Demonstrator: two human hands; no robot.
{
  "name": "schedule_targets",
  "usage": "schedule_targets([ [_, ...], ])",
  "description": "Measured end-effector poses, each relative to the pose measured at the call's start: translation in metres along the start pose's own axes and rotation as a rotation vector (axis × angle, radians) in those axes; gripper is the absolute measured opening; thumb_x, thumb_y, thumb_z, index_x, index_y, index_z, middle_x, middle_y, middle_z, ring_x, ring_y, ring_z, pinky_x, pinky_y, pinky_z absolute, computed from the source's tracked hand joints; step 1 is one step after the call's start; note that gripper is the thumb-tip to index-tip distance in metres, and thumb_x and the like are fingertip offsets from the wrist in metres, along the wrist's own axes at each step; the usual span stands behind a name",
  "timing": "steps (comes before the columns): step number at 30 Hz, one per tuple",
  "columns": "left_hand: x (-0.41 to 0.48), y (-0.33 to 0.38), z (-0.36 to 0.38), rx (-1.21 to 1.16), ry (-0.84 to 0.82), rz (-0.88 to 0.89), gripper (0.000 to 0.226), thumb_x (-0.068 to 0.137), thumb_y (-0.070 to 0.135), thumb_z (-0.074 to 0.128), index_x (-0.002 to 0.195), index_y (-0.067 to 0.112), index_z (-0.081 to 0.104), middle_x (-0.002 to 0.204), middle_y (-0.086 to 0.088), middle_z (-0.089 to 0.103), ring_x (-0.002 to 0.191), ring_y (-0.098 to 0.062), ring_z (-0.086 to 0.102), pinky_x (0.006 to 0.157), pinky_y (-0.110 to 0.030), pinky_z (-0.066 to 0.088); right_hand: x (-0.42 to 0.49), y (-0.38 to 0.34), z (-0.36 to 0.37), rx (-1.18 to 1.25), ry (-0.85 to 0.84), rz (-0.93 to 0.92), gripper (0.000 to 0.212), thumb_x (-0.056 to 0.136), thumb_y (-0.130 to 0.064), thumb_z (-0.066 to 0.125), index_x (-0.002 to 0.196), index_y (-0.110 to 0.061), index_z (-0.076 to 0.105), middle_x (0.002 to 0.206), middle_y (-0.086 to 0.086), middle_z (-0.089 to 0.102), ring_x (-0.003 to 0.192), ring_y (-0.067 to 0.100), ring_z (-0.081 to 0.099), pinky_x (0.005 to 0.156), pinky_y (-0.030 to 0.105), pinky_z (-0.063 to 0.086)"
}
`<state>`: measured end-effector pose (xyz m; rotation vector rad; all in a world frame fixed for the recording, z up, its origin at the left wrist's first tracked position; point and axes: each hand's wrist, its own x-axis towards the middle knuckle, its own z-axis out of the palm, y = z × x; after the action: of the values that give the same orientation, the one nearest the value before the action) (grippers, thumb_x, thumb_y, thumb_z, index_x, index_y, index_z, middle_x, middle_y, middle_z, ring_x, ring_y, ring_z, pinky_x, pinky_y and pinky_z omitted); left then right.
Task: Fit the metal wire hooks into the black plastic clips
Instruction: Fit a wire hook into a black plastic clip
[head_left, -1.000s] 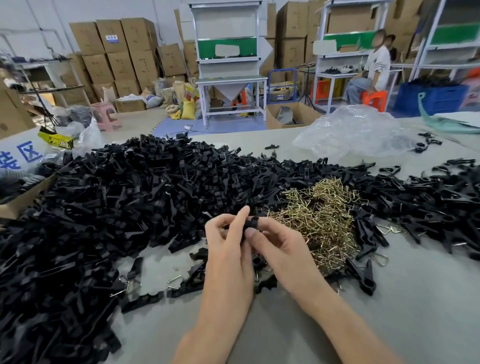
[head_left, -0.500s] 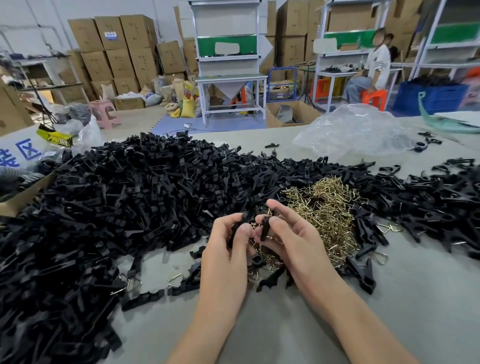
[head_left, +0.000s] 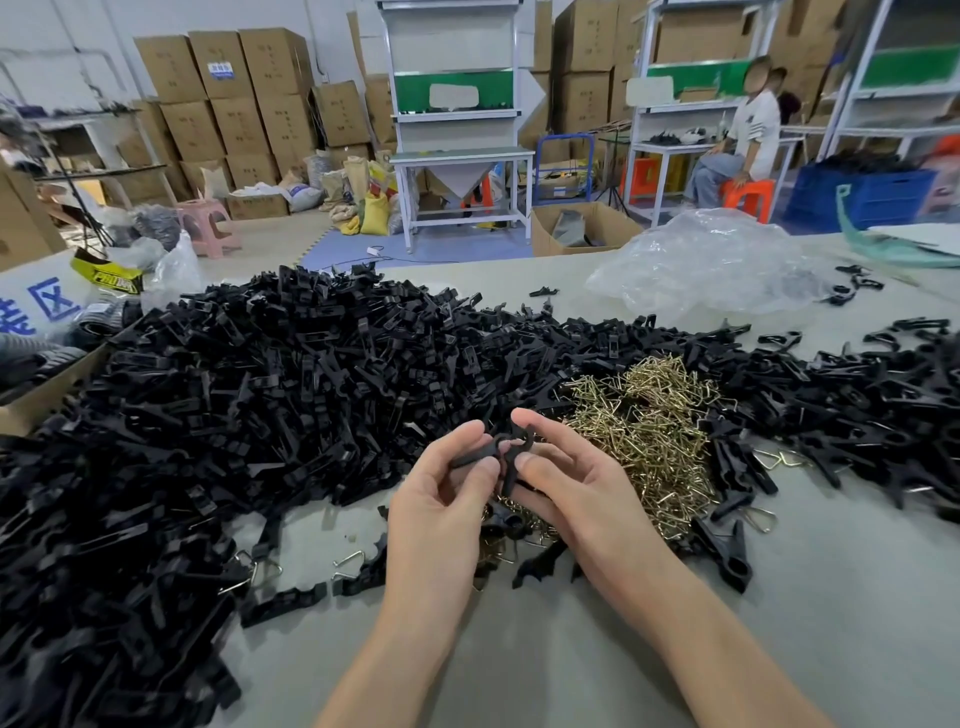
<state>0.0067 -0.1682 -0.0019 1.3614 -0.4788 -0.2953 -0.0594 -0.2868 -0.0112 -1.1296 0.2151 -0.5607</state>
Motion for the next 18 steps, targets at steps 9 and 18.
schedule_targets([
  [9,-0.0070,0.0059,0.0060,0.124,0.040,-0.008,0.028,0.099,0.018,0.062,0.104,0.041,0.076,0.095,0.014,0.076,0.093,-0.016,0.063,0.095,-0.057,0.049,0.0013,0.0016,-0.0043,-0.028,-0.006,0.011,0.040,0.095,0.000,0.065,0.118,-0.032,0.075,0.093,-0.003,0.069,0.103,0.015,0.071,0.087,0.028,0.058],
  [18,-0.0066,0.0022,0.0040,0.137,0.053,0.031,0.025,0.097,0.021,0.064,0.104,0.042,0.076,0.094,0.015,0.076,0.099,-0.014,0.057,0.084,-0.043,0.056,-0.0001,0.0000,-0.0046,-0.068,-0.031,0.017,0.041,0.094,-0.001,0.066,0.118,-0.033,0.075,0.090,-0.007,0.071,0.099,0.013,0.071,0.087,0.028,0.058],
])
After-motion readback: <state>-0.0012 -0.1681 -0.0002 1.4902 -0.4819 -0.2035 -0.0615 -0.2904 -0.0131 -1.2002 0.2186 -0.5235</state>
